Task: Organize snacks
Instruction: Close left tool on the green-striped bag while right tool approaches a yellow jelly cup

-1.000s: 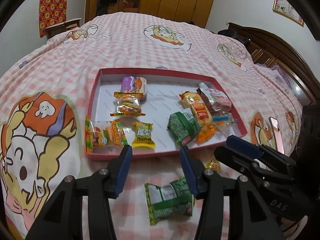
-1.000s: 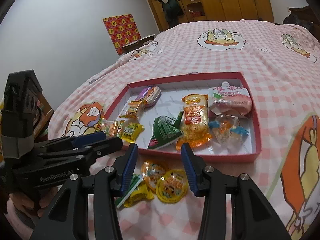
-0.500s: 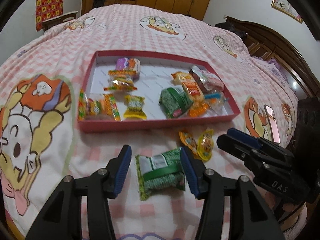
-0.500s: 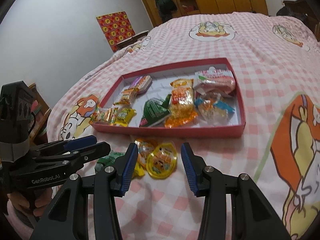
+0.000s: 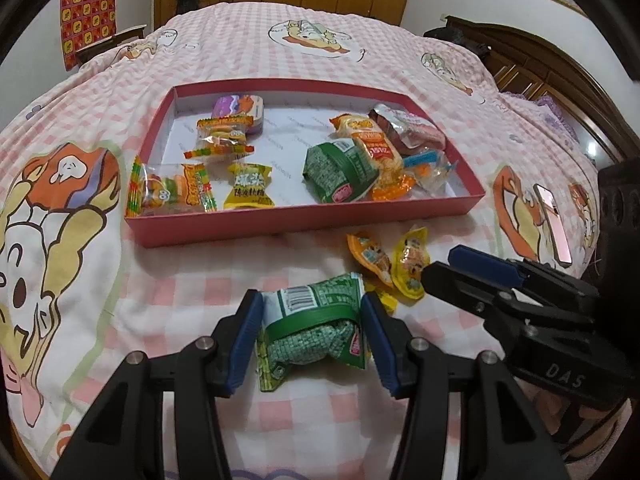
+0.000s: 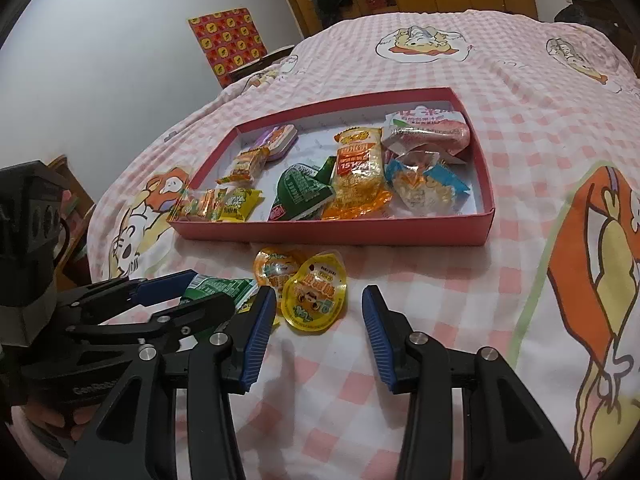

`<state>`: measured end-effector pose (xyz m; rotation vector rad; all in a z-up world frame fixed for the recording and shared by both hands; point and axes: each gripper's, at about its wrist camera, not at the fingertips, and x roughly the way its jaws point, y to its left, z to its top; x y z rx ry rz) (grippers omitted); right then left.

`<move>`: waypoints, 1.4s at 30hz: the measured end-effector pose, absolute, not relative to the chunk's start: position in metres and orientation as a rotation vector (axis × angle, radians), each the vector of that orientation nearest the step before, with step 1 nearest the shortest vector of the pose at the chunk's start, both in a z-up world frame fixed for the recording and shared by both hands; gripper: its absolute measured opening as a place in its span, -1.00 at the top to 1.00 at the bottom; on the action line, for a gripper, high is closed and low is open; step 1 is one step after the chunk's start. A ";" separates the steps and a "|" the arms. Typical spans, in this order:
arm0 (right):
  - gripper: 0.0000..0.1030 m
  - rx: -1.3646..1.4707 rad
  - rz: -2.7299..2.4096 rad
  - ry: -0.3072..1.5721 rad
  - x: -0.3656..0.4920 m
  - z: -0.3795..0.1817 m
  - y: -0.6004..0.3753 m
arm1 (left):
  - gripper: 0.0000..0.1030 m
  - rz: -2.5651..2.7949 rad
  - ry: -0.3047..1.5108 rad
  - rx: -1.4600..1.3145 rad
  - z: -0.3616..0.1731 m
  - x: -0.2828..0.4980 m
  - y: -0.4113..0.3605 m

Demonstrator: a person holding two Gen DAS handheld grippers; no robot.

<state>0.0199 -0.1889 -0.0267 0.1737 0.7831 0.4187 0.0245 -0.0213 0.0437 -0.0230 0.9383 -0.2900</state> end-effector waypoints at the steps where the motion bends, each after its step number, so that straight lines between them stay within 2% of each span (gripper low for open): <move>1: 0.11 0.171 0.420 0.784 0.020 -0.027 -0.188 | -0.04 -0.291 0.935 -0.021 0.044 0.024 -0.021; 10: 0.11 0.168 0.418 0.801 0.022 -0.032 -0.187 | 0.13 -0.307 0.917 -0.040 0.045 0.023 -0.016; 38: 0.11 0.198 0.396 0.819 0.041 -0.046 -0.177 | 0.12 -0.229 0.874 -0.078 0.039 0.025 0.005; 42: 0.19 0.191 0.392 0.815 0.042 -0.046 -0.175 | 0.12 -0.231 0.873 -0.081 0.039 0.025 0.006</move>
